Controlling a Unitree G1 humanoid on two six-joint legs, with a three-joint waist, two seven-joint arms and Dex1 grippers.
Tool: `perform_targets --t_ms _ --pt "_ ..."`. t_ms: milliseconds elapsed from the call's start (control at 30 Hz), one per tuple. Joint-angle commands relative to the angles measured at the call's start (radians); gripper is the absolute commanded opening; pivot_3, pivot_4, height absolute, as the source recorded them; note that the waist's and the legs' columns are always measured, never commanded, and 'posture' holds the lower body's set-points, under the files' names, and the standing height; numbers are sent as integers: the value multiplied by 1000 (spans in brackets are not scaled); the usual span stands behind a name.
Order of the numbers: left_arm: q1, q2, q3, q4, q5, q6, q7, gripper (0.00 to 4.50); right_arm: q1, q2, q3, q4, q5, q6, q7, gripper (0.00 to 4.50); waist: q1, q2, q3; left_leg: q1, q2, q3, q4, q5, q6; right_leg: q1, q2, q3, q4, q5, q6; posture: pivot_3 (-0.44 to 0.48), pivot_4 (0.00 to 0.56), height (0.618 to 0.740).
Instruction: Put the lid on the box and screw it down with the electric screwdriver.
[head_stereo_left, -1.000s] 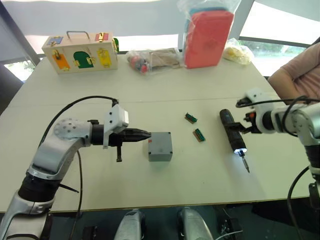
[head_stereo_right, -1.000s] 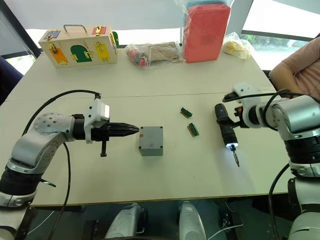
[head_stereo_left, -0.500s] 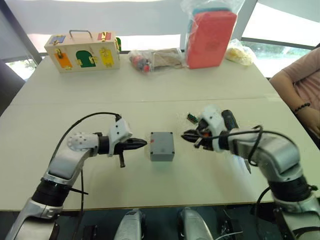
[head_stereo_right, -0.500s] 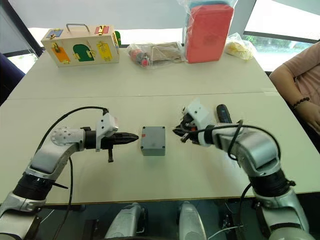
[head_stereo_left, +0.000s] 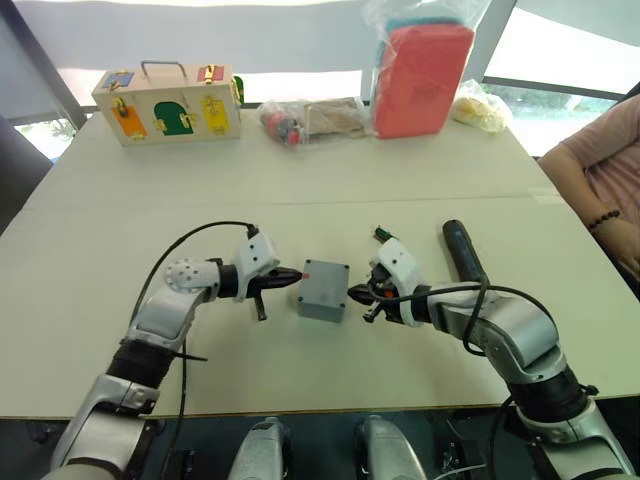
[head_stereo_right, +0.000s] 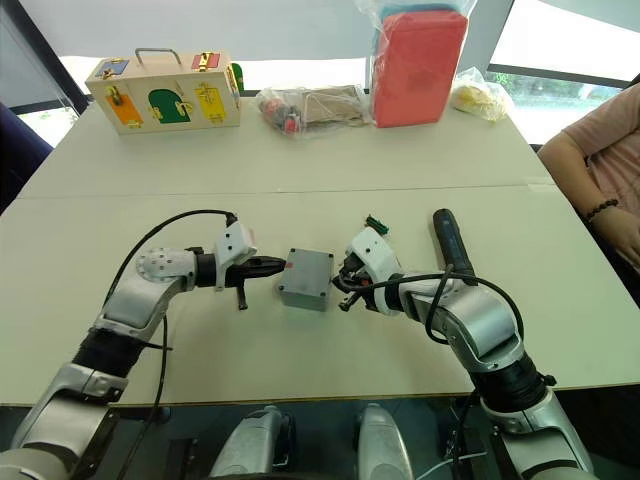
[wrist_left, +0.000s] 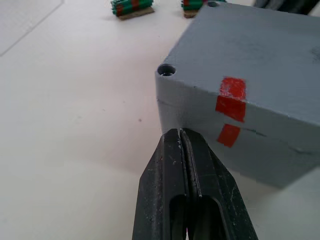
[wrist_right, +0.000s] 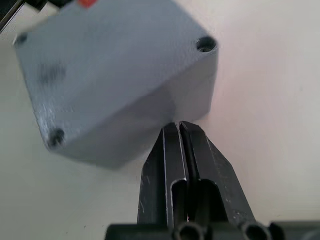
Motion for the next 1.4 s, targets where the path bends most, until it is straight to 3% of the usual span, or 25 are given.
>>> perform_targets --t_ms 33,233,400,733,967,1400 --pt "-55 -39 -23 56 18 -78 -26 0 -15 11 4 -85 43 26 26 34 0 0 0 0 0 0 0 0 0 0 0 0 0 0 0 0 150 730" --pt "-105 -53 -21 173 55 -143 -40 0 -42 -28 -6 -99 17 48 16 34 -2 0 0 0 0 0 2 0 1 0 0 0 1 0 0 0 150 730" --pt "-87 14 8 186 70 -170 -72 0 -78 -94 -36 -83 -4 33 30 34 -1 0 0 0 0 0 3 0 1 0 0 0 1 0 0 0 150 730" --pt "62 168 24 -79 -24 -26 -212 0 -115 -94 -21 72 -74 -118 81 34 3 0 0 -1 2 0 3 -1 1 0 -1 0 2 0 0 0 150 730" --pt "71 109 19 -140 -20 20 -123 0 -140 -1 39 190 -124 -206 104 34 0 0 0 -1 0 0 5 -1 1 1 -1 0 2 0 0 0 150 730" --pt "15 75 12 -84 -2 -9 -89 0 -82 19 51 81 -110 -131 124 34 -1 0 0 -1 0 0 5 -1 2 1 0 0 3 0 0 0 150 730"
